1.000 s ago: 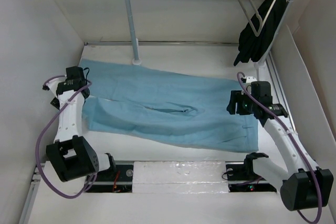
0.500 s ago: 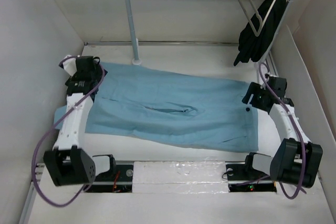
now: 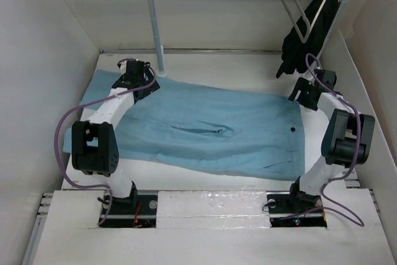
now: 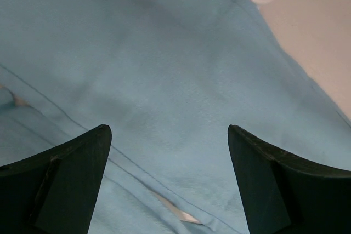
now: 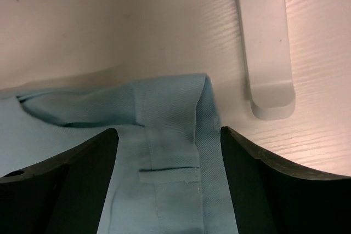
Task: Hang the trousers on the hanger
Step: Flatten out the trousers at the center of the board.
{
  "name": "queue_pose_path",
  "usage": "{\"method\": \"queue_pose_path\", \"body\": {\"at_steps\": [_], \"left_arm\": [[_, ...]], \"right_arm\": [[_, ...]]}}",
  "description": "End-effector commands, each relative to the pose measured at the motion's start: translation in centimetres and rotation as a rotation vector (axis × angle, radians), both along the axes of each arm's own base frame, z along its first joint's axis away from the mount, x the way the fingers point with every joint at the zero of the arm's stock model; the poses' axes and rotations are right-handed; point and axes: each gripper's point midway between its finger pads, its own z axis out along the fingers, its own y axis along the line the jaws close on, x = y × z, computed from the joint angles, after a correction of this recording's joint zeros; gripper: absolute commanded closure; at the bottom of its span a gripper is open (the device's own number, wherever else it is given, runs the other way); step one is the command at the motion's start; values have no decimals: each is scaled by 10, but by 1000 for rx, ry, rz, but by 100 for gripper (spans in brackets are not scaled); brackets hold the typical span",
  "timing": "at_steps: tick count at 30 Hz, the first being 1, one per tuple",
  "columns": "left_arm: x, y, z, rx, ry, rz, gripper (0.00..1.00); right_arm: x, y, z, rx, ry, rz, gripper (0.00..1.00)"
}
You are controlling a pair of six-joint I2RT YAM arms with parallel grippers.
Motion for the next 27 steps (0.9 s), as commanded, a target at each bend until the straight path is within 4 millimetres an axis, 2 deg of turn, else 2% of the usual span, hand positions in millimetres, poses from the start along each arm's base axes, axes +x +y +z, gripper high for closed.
{"method": "queue_pose_path", "body": {"at_steps": [1, 4, 5, 6, 7, 8, 10, 13, 14, 15, 17, 18, 19, 21, 22, 23, 24, 25, 26, 27], "left_arm": [[13, -5, 1, -30, -28, -31, 17], [8, -9, -12, -56, -11, -44, 20], [6, -10, -10, -59, -23, -44, 20], [5, -13, -9, -58, -30, -51, 21], [2, -12, -13, -53, -27, -51, 21], [-1, -15, -12, -53, -30, -58, 21], [-5, -15, -16, -52, -19, -60, 22], [-6, -13, -18, -39, -11, -60, 22], [-6, -12, -20, -32, -2, -59, 23], [-6, -12, -20, -31, -2, -62, 23], [-2, -13, -14, -35, -13, -67, 23], [-1, -15, -13, -39, -16, -73, 24], [3, -16, -4, -43, -30, -76, 24], [5, -16, 0, -45, -36, -77, 24], [7, -17, 5, -48, -47, -77, 25], [8, -18, 9, -51, -55, -77, 25], [9, -18, 13, -52, -61, -77, 25], [10, -18, 17, -53, -69, -75, 25], [11, -17, 21, -53, -80, -75, 25], [11, -18, 25, -57, -87, -74, 26]], "right_arm": [[11, -11, 2, 7, -19, -19, 21], [19, -8, 1, 40, -31, -30, 28], [21, -8, 0, 48, -25, -37, 35], [22, -9, -7, 56, -5, -39, 43], [23, -9, -8, 59, 0, -42, 55], [25, -10, -8, 61, 4, -52, 62], [29, -12, -8, 61, -9, -60, 91], [40, -24, 14, 43, -119, -84, 100], [48, -25, 23, 38, -165, -78, 100], [54, -35, 35, 35, -202, -91, 100], [60, -43, 46, 36, -225, -95, 100], [69, -53, 63, 21, -260, -107, 100], [78, -61, 71, 13, -280, -109, 100], [83, -63, 75, 12, -291, -104, 100], [90, -73, 88, -3, -315, -111, 100], [94, -74, 80, 2, -295, -107, 100], [99, -74, 80, 6, -301, -99, 100], [108, -79, 92, 8, -334, -88, 100], [114, -80, 82, 21, -315, -83, 100], [117, -80, 78, 30, -301, -79, 94]]}}
